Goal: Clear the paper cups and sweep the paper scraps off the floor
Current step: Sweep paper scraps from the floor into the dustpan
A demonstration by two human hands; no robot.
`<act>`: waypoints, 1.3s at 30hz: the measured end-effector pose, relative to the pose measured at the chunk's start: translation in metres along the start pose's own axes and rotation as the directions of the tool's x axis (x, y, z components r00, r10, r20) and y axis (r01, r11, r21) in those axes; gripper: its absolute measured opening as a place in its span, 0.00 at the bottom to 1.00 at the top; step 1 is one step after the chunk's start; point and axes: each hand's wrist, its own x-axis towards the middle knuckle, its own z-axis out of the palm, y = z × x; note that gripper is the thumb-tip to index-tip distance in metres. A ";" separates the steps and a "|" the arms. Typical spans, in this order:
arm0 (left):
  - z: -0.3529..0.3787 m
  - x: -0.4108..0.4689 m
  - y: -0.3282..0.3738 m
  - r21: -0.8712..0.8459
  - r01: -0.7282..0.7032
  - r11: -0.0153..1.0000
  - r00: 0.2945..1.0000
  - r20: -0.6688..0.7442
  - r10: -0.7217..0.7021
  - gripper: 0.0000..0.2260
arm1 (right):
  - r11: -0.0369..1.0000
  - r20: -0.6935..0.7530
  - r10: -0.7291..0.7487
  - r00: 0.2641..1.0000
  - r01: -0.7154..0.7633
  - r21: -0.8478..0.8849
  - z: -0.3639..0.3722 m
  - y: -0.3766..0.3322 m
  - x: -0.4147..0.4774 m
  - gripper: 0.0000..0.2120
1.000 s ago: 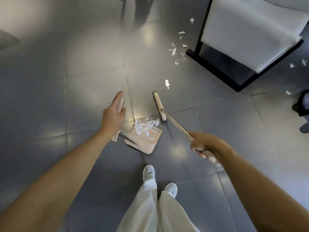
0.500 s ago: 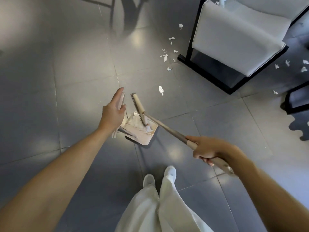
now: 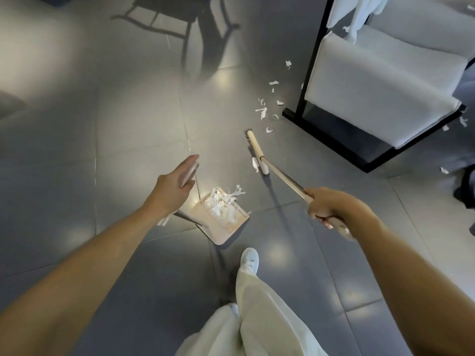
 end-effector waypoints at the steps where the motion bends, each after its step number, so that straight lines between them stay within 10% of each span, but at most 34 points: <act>1: -0.001 0.005 0.000 0.001 0.006 1.000 1.000 0.013 -0.006 0.27 | 1.000 -0.003 0.006 1.000 -0.006 -0.019 -0.005 -0.002 0.011 0.23; 13: -0.011 0.039 -0.006 0.019 0.044 0.999 0.999 -0.025 -0.043 0.27 | 0.958 0.129 0.071 0.989 -0.032 -0.284 0.013 -0.026 0.064 0.29; 25: -0.009 0.046 -0.003 0.013 -0.193 0.981 0.979 0.063 0.191 0.24 | 0.916 0.345 0.100 0.933 -0.222 0.333 0.130 -0.009 -0.038 0.34; 39: -0.015 0.047 0.005 0.049 -0.262 0.964 0.961 0.104 0.256 0.23 | 0.913 0.215 0.147 0.965 -0.216 0.345 0.109 -0.006 -0.106 0.38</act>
